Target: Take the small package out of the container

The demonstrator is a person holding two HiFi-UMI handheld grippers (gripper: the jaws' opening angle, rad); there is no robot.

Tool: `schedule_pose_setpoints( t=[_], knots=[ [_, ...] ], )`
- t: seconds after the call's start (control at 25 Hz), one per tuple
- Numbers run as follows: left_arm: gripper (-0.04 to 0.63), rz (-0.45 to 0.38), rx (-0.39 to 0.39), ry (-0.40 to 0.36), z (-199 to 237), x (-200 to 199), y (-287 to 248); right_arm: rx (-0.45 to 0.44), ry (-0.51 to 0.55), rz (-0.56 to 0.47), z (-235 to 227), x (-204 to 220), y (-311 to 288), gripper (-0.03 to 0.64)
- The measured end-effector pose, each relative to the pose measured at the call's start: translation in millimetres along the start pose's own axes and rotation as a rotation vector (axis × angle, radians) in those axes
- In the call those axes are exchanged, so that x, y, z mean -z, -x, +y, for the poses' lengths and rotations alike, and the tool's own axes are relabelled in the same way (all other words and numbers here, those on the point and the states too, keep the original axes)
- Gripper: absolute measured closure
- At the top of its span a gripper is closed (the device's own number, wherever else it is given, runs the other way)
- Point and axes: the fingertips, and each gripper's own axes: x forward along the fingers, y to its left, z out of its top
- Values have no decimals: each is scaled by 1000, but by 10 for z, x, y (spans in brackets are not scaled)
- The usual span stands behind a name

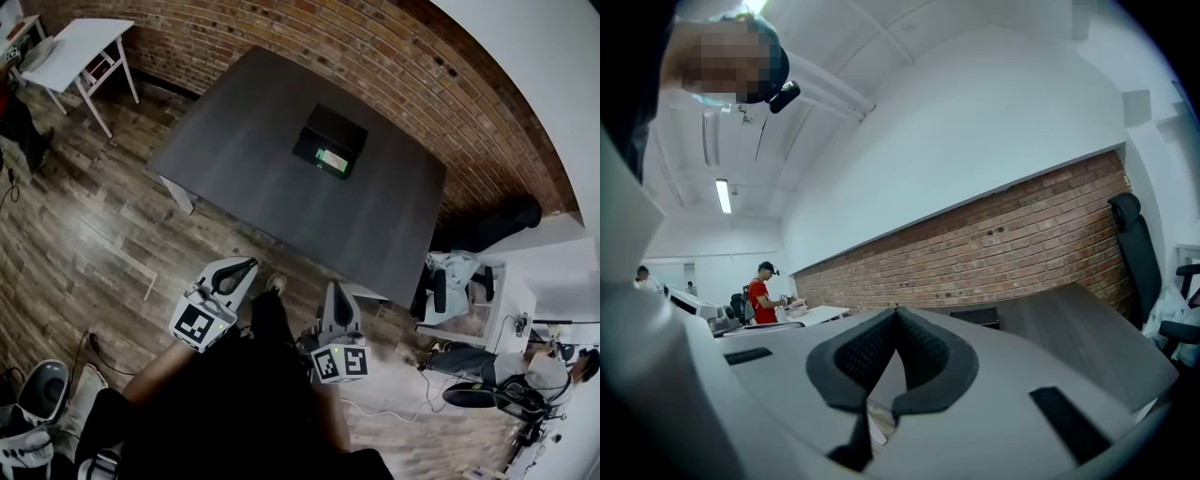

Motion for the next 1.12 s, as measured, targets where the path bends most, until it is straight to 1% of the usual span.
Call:
schedule_pose_setpoints(
  t=[0.28, 0.44, 0.56, 0.8, 1.12],
  knots=[
    [557, 11, -17, 2, 187, 54, -145, -17, 5, -3, -69, -2, -272, 592],
    [557, 19, -15, -13, 301, 66, -311, -25, -4, -1, -170, 19, -475, 592],
    [557, 18, -25, -9, 441, 41, -456, -31, -8, 0, -241, 6, -669, 592],
    [557, 31, -34, -16, 675, 35, -902, -37, -13, 15, -519, -59, -1088, 592],
    [557, 56, -34, 0, 914, 43, -1578, -59, -17, 45, -967, -156, -1661, 592]
  ],
)
